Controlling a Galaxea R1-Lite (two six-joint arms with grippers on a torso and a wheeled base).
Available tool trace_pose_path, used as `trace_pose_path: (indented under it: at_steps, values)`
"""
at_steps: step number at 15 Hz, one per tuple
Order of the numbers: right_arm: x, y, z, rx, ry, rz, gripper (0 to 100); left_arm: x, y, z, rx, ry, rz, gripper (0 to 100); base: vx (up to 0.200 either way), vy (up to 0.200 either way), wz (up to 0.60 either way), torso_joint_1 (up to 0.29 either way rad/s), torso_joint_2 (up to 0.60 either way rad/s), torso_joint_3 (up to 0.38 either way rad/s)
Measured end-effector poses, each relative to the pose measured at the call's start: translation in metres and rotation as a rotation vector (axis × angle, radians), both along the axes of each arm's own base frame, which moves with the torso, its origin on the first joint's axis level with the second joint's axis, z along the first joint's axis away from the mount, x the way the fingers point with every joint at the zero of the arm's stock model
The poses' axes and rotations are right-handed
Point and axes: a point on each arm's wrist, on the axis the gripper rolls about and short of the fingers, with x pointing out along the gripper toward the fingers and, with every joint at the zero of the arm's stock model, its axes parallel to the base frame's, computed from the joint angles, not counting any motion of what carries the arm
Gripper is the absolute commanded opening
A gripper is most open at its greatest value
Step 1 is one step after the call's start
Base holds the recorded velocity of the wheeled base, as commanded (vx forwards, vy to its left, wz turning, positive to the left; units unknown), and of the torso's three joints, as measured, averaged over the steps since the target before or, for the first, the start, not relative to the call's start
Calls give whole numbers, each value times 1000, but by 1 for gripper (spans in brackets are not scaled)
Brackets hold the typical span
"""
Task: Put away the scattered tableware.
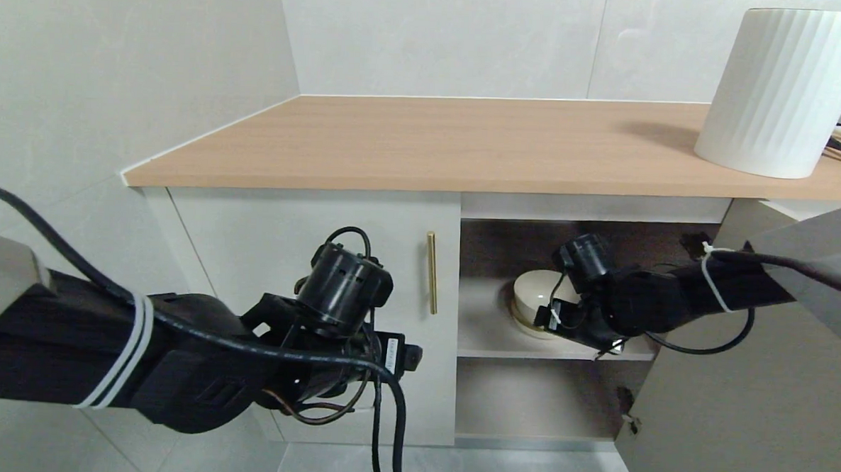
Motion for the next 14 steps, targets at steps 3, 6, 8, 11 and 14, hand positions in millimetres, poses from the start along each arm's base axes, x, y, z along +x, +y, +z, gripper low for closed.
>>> trace_pose_path:
  at_steps: [3,6,8,11,14]
  values:
    - [-44,-3,27,-30,-14,99,100,-17,24,10,-8,-12,24,100,0,0,0,0,0,0]
    - [-86,-17,60,-17,-67,138,100,-39,46,29,-19,-65,27,100,0,0,0,0,0,0]
    - [-116,-30,70,-24,-83,171,100,-56,59,36,-16,-91,17,100,0,0,0,0,0,0]
    - [-149,-39,75,-26,-95,226,100,-72,71,36,-14,-97,18,100,-133,0,0,-6,0,3]
    - [-158,-41,76,-23,-96,244,100,-76,73,36,-16,-101,16,100,-200,0,0,4,4,4]
